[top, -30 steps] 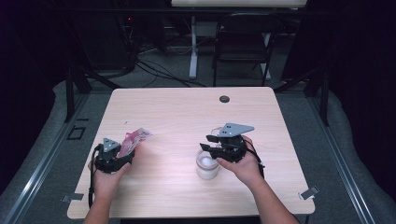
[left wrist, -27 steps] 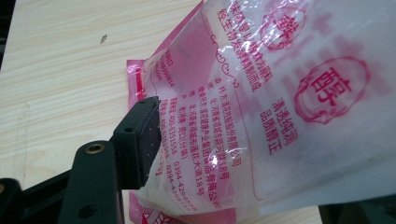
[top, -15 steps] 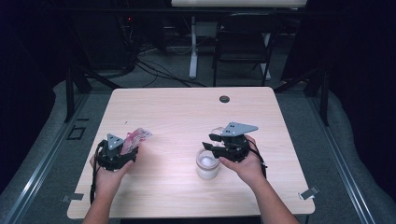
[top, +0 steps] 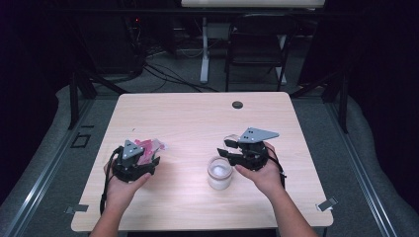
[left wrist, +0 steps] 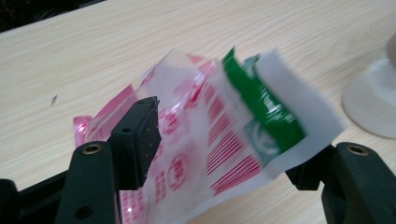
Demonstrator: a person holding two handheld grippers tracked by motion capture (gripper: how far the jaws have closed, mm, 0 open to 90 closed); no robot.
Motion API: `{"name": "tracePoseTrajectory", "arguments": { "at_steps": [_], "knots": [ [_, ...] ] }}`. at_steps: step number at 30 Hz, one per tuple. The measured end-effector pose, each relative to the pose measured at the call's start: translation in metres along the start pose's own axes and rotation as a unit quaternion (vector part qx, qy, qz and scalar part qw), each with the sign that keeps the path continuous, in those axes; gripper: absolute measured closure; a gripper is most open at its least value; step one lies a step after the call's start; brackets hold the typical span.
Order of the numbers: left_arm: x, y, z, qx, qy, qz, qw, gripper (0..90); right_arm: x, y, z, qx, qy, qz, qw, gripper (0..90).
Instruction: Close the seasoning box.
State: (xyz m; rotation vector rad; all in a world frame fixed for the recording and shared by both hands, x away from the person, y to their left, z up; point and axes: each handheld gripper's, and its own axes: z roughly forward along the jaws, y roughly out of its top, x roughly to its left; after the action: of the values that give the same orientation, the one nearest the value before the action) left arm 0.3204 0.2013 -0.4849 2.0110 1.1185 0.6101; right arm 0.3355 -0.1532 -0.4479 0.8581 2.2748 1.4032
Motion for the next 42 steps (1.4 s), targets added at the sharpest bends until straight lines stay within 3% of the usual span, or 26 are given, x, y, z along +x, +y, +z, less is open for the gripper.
{"name": "tracePoseTrajectory", "arguments": {
  "at_steps": [4,13,16,21,32,34,42],
  "knots": [
    [-0.010,0.005,0.004,-0.003,-0.016,0.005,0.9999,37.0,-0.002,0.001,-0.004,-0.003,-0.004,0.005,1.0000,58.1],
    [-0.030,0.013,0.016,-0.004,-0.030,0.024,0.9992,37.8,-0.010,0.000,-0.012,-0.010,-0.014,0.018,0.9997,58.2],
    [-0.036,0.014,0.020,-0.002,-0.037,0.029,0.9989,38.3,-0.014,0.000,-0.015,-0.016,-0.007,0.029,0.9994,58.5],
    [-0.043,0.014,0.026,0.004,-0.045,0.036,0.9983,39.4,-0.011,0.002,-0.020,-0.017,-0.008,0.022,0.9996,57.7],
    [-0.051,0.010,0.031,0.001,-0.059,0.039,0.9975,45.5,-0.015,0.010,-0.045,-0.043,-0.042,0.032,0.9977,58.4],
    [-0.052,0.008,0.031,0.000,-0.056,0.042,0.9976,48.7,-0.019,0.010,-0.050,-0.046,-0.053,0.035,0.9969,60.8],
    [-0.055,0.004,0.033,-0.005,-0.079,0.043,0.9959,55.9,-0.040,0.000,-0.057,-0.040,-0.076,0.066,0.9941,73.0]
  ]
}}
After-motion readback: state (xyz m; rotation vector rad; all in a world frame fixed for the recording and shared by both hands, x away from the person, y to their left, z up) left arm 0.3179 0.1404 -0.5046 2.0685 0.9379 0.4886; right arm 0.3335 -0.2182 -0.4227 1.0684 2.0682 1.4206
